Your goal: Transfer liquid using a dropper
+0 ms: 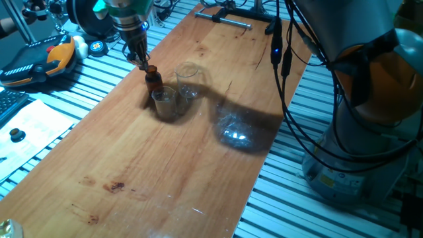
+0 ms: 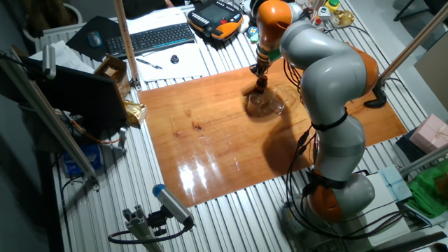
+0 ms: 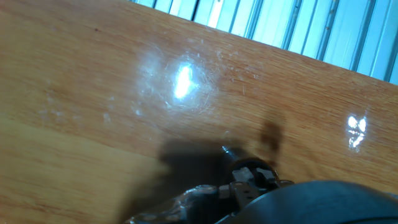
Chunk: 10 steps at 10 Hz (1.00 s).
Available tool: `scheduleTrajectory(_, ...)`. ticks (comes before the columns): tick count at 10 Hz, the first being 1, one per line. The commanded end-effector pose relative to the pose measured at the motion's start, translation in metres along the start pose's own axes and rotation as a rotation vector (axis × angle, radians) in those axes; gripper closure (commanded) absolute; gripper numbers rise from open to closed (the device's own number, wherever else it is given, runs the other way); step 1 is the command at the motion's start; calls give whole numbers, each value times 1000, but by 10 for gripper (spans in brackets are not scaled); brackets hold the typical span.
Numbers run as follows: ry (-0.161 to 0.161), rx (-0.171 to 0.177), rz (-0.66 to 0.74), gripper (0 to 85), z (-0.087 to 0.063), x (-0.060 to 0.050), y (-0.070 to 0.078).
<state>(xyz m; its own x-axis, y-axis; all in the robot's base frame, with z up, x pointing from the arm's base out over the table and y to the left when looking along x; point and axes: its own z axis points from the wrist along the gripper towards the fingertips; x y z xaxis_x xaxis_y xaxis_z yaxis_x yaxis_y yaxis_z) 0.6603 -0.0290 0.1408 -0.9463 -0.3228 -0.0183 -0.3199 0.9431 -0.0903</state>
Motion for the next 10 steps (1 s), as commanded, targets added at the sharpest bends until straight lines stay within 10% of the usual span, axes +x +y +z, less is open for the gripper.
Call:
scheduleTrajectory(1,0,0,-4,840,-1,0,0)
scheduleTrajectory(10,19,24,4,760,-11,-1,0)
